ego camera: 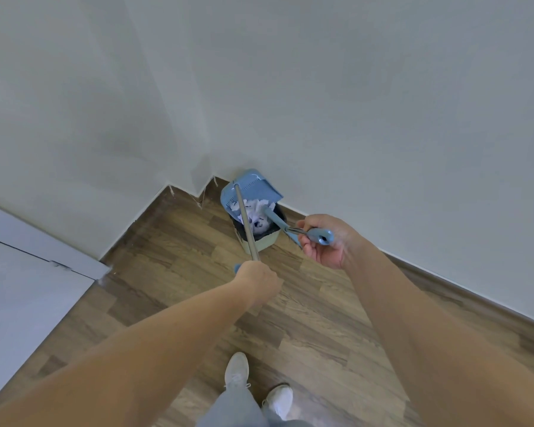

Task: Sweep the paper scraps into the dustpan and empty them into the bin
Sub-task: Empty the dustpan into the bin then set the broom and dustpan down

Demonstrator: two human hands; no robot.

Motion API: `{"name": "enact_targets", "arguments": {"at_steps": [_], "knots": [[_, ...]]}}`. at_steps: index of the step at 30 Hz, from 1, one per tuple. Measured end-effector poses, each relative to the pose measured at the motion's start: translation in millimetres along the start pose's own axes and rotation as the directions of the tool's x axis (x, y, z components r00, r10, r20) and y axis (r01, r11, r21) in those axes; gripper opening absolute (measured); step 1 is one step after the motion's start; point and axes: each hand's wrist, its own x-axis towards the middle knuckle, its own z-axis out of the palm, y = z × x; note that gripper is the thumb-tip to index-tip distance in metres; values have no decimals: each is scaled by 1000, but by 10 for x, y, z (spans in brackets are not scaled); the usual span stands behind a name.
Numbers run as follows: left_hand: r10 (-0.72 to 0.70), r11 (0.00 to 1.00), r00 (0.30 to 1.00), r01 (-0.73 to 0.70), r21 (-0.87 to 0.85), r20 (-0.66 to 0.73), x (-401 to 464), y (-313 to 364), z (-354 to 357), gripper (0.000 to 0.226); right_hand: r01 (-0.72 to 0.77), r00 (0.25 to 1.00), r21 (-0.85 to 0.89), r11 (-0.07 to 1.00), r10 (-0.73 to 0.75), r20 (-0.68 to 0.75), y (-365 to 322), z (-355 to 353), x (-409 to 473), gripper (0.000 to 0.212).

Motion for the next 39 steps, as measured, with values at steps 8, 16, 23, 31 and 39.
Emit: {"name": "enact_targets", "arguments": {"at_steps": [8,16,23,31,39], "knots": [[-15,1000,1000,15,-20,-11,-4,-9,76,39,-6,1000,-32,999,7,18,-25,99,-30,11],[4,997,1000,-2,79,-30,32,-71,30,28,-8,1000,-199,980,4,-23,44,203,43,17],[-138,978,983,115,-175,-122,85,-569,-213,18,7,1000,-162,987,-11,-28,-13,131,54,11],[-438,693,858,131,-709,-270,-88,-1422,-725,20,90,996,-64,994,-90,1,-376,219,-85,11],[-699,126,707,-29,-992,-110,-406,-1938,-932,22,143,989,72,987,-145,31,-750,461,-236,10]]}}
